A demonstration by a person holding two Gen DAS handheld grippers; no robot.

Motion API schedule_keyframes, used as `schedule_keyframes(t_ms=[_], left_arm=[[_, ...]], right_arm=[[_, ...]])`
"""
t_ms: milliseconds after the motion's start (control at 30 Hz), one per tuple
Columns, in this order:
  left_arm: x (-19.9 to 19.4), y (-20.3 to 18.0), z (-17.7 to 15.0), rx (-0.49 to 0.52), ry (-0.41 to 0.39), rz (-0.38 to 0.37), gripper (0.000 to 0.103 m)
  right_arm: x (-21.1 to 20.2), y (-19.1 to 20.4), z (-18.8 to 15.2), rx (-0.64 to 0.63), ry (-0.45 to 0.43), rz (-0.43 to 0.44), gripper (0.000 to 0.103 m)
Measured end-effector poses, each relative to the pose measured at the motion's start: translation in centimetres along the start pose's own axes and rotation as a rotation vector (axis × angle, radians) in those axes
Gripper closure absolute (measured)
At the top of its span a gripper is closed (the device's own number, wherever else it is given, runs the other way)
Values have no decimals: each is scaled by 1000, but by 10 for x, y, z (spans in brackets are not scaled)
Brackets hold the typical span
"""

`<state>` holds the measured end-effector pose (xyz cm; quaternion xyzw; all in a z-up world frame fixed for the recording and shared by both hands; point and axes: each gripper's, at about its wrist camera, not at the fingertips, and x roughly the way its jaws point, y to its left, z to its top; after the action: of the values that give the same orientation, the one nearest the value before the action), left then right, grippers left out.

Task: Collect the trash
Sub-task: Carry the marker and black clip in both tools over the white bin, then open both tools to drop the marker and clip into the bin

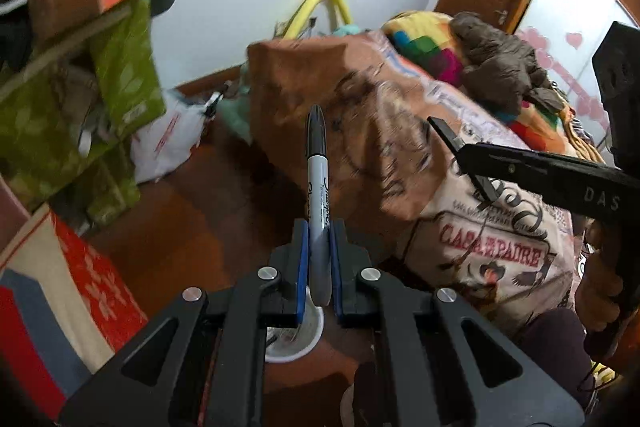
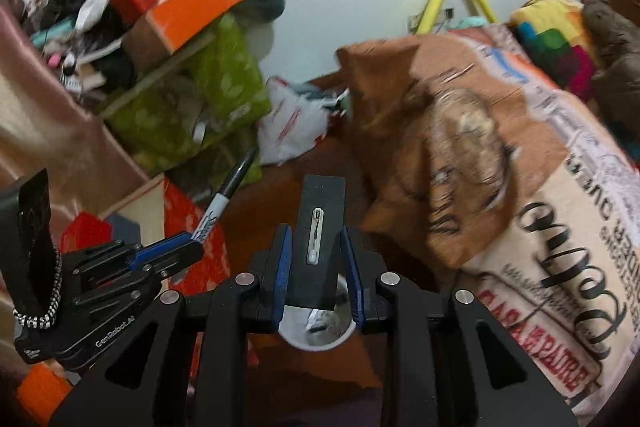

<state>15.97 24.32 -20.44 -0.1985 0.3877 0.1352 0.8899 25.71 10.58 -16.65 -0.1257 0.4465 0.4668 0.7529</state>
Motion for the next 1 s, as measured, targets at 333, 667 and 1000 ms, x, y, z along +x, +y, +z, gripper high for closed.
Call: schedule_keyframes(t_ms=[333,667,1000], left_arm=[[35,50,-54,-108,152,26,94],[92,75,-105,-210,343,17,94],[122,80,-103,-247,388,42,78]], right_arm=[[67,29,-30,-9,171,42,80],[117,28,-50,7,305,40,80],[140,21,-48,32,357,41,54]])
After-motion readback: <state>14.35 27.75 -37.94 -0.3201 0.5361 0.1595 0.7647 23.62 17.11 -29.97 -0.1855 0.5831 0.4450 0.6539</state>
